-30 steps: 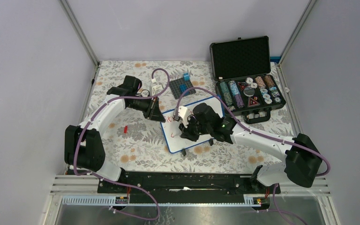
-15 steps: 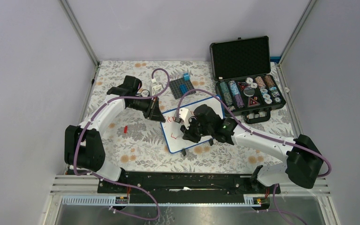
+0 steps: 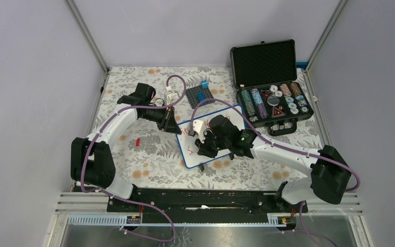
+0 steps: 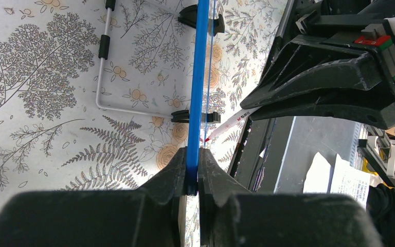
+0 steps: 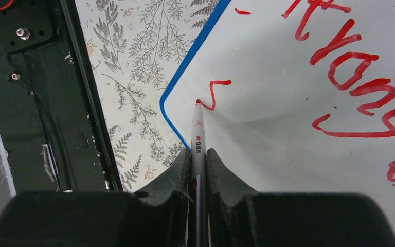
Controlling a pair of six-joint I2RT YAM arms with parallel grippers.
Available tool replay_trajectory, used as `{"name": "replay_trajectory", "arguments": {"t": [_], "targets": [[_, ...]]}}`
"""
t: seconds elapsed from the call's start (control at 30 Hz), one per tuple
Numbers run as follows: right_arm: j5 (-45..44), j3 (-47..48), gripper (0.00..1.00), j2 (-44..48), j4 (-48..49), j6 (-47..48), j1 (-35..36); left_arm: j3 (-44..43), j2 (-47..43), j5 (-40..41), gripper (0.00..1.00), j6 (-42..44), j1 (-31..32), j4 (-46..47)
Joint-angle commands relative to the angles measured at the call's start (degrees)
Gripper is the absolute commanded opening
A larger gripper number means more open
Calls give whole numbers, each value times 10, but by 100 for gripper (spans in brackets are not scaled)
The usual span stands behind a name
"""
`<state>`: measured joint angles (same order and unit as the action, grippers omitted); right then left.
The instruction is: Write a sentence on the whiteboard
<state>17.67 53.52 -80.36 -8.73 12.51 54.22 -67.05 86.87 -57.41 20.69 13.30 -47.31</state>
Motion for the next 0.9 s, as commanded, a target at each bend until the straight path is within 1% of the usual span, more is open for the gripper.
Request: {"name": "replay_trajectory", "arguments": {"t": [0.0,0.2,0.27,0.5,0.87], "targets": [[27,23,0,34,-2,-8,4,-16,1,20,0,16,-1,16],[33,18,0,64,-11,-4,-15,-17,2,18,0,15,-1,16],[22,15,0,68,-11,0,-19,-18,1,19,0,15,-1,16],[-15,17,0,52,-11,9,-23,-20,2,18,0,13,-1,16],[-34,28,0,27,-11,11,-33,-20,2,21,0,14,-1,16]]}}
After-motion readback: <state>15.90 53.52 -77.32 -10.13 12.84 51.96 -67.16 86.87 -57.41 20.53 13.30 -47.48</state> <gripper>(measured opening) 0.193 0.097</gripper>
